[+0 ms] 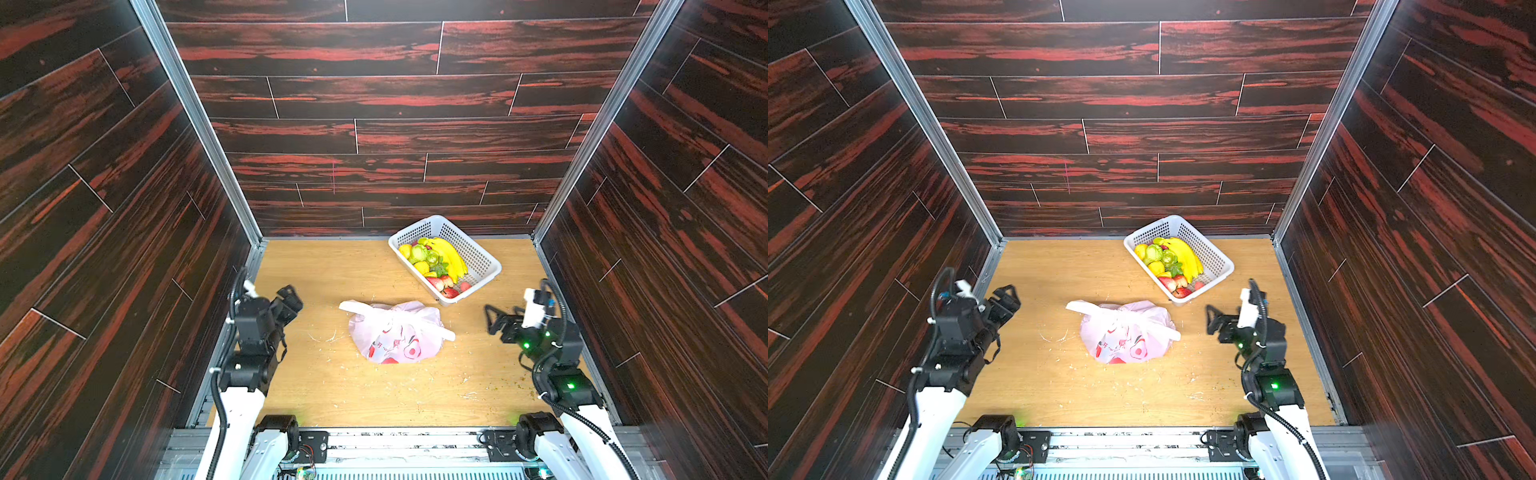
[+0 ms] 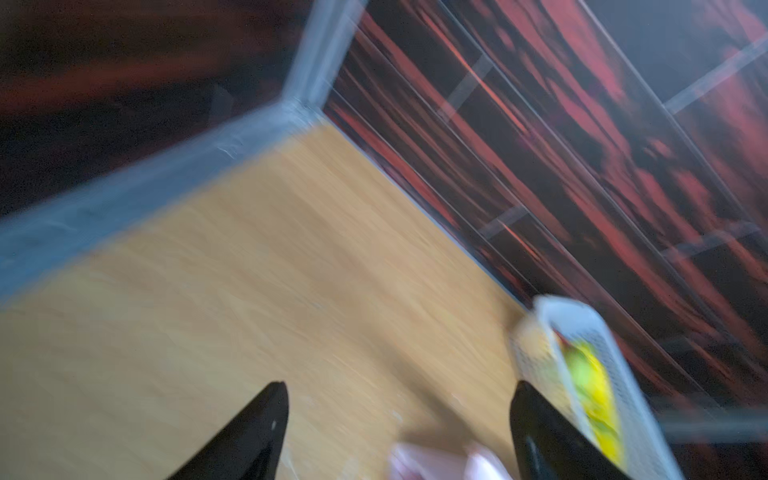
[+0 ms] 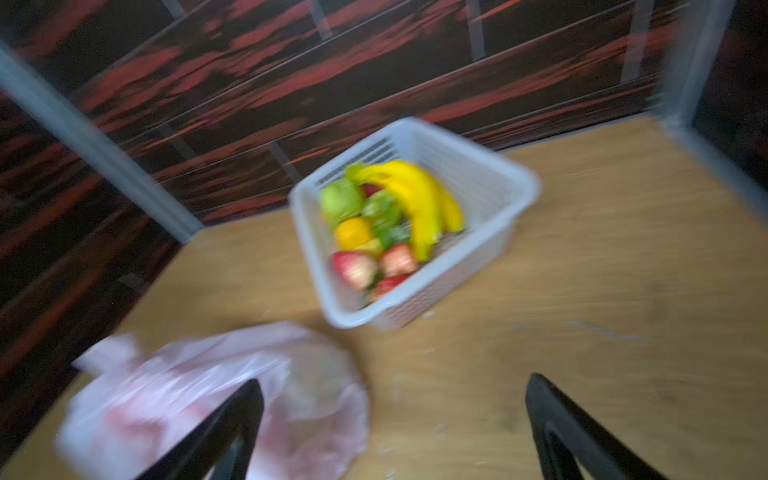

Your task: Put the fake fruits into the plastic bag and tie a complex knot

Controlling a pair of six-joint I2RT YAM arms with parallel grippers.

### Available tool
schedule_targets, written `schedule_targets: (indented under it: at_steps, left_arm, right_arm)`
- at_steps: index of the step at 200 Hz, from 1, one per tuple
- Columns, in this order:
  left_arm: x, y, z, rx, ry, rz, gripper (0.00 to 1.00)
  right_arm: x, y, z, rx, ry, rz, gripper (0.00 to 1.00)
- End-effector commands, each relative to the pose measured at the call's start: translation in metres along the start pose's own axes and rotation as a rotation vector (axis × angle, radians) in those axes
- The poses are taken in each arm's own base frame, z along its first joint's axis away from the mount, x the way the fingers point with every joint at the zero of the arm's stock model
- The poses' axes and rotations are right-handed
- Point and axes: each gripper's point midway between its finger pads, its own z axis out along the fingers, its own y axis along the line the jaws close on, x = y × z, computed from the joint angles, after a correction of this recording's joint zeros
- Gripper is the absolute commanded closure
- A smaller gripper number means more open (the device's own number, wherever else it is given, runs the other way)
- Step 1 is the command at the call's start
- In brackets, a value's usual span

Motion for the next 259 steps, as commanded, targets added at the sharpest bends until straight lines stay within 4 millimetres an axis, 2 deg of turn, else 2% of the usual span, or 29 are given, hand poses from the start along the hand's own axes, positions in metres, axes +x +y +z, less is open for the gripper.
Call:
schedule_targets:
  at_steps: [1,27,45,67,91,113,140,165,182,208,221,242,259]
  left_arm:
    - [-0.011,0.045,0.002,-0.161,-0.206,0.059,0.14]
    - [-0.002,0.08,0.008,-0.263,-0.32,0.064,0.15]
    - [0.004,0.093,0.016,-0.336,-0.314,0.125,0.15]
    - [0.01,0.09,0.034,-0.343,-0.282,0.234,0.15]
    - [0.027,0.089,0.06,-0.326,-0.225,0.33,0.1]
    - [0.044,0.075,0.085,-0.23,-0.17,0.381,0.09]
    - [0.062,0.063,0.108,-0.156,-0.091,0.436,0.08]
    - [0.066,0.052,0.116,-0.108,-0.063,0.502,0.07]
    - [0.068,0.049,0.118,-0.076,-0.074,0.532,0.06]
    - [0.083,0.059,0.132,-0.054,-0.092,0.522,0.05]
    - [0.075,0.054,0.138,-0.037,-0.161,0.513,0.05]
    - [0.086,0.06,0.146,-0.091,-0.004,0.537,0.05]
    - [0.085,0.059,0.147,-0.08,-0.032,0.53,0.05]
  right_arm:
    - [0.013,-0.058,0.003,0.267,-0.013,-0.049,0.01]
    - [0.03,-0.092,0.019,0.351,-0.035,-0.051,0.01]
    - [0.037,-0.095,0.037,0.303,-0.055,-0.041,0.01]
    - [0.039,-0.096,0.052,0.273,-0.108,-0.067,0.01]
    - [0.036,-0.099,0.062,0.26,-0.175,-0.097,0.01]
    - [0.028,-0.096,0.066,0.239,-0.234,-0.133,0.01]
    - [0.028,-0.098,0.075,0.248,-0.199,-0.145,0.01]
    - [0.032,-0.103,0.079,0.272,-0.15,-0.159,0.01]
    - [0.035,-0.105,0.072,0.292,-0.14,-0.161,0.01]
    - [0.039,-0.102,0.062,0.288,-0.136,-0.169,0.01]
    - [0.039,-0.101,0.061,0.284,-0.134,-0.177,0.01]
    - [0.039,-0.1,0.064,0.273,-0.125,-0.18,0.01]
    - [0.031,-0.095,0.068,0.24,-0.188,-0.204,0.01]
